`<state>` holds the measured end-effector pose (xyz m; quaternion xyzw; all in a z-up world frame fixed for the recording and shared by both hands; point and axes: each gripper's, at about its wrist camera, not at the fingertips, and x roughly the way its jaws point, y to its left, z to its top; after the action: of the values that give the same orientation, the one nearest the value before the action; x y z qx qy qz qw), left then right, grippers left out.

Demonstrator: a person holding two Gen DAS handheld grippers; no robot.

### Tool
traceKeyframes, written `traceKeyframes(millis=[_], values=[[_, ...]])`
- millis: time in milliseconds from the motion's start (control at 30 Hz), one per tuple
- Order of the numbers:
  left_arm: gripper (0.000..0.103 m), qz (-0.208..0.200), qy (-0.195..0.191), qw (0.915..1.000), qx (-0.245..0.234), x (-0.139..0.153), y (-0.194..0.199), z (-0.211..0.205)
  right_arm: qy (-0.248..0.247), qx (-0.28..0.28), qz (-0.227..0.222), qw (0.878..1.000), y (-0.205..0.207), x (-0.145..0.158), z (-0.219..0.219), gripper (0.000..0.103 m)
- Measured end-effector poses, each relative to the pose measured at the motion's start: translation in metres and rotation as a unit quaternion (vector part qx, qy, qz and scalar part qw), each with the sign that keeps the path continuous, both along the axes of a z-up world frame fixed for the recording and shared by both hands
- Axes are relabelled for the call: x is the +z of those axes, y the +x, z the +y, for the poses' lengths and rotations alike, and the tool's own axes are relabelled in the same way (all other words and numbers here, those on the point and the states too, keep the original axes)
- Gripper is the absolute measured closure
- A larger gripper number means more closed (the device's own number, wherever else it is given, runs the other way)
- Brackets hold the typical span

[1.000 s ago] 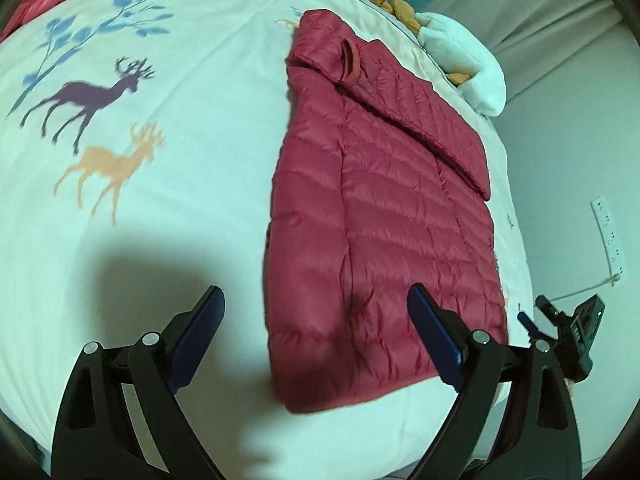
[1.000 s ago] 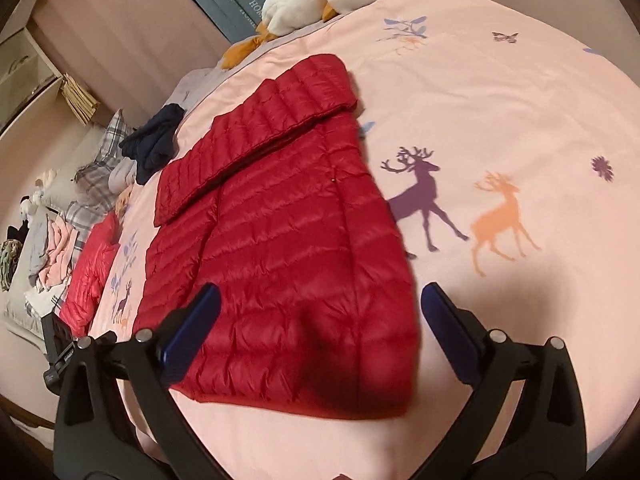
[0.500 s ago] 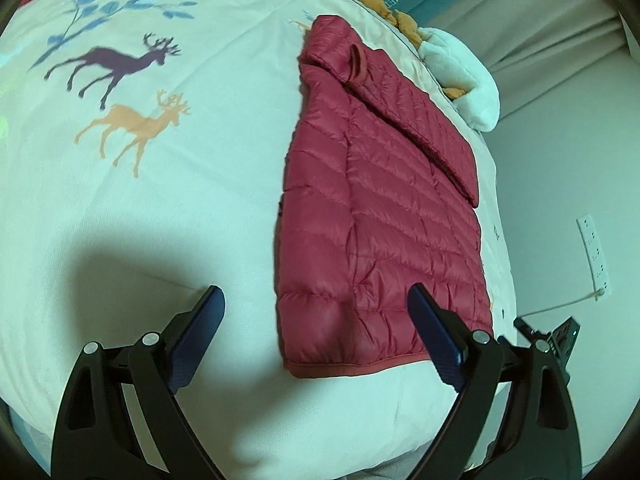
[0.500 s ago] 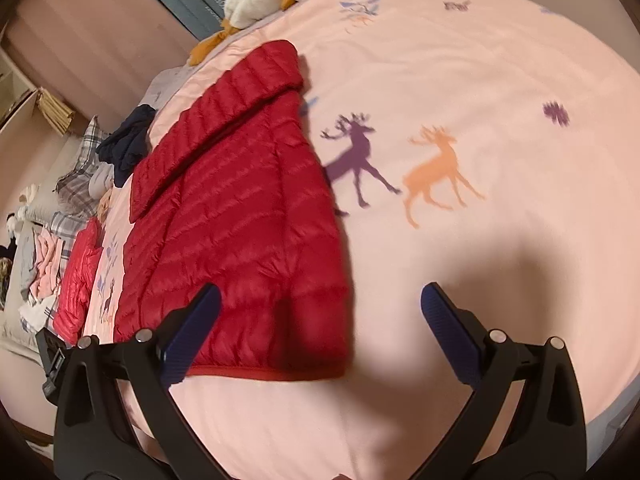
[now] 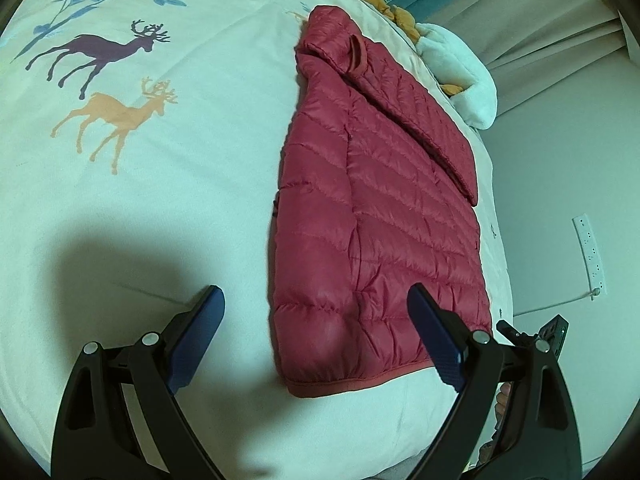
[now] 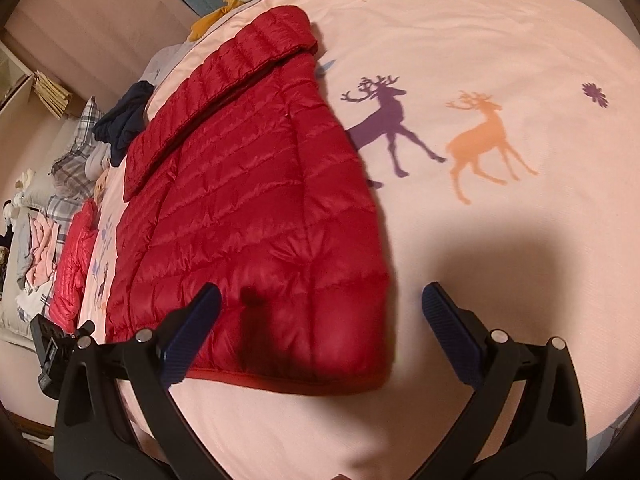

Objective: Fold large clothes
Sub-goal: 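Grasp the red jacket's hem with the left tool while the right tool grasps it too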

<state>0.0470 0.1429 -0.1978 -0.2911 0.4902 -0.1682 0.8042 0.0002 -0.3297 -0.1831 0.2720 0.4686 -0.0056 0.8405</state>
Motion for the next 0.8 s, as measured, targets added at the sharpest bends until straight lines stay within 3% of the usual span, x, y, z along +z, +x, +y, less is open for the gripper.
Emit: traceKeyframes(millis=[133, 567, 800], values=[[0.001, -0.004, -0.008, 1.0000, -0.004, -0.001, 0.004, -0.005, 0.004, 0.008, -0.002, 1.000, 0.008, -0.001, 0.008, 0.002], [0.001, -0.009, -0.030, 0.9988, -0.037, -0.005, 0.032, -0.031, 0.061, -0.001, -0.027, 0.998, 0.023, -0.004, 0.012, 0.002], [0.001, -0.005, -0.058, 0.9969, -0.054, -0.005, 0.043, -0.048, 0.125, -0.009, -0.056, 0.991, 0.028, -0.006, 0.007, 0.002]])
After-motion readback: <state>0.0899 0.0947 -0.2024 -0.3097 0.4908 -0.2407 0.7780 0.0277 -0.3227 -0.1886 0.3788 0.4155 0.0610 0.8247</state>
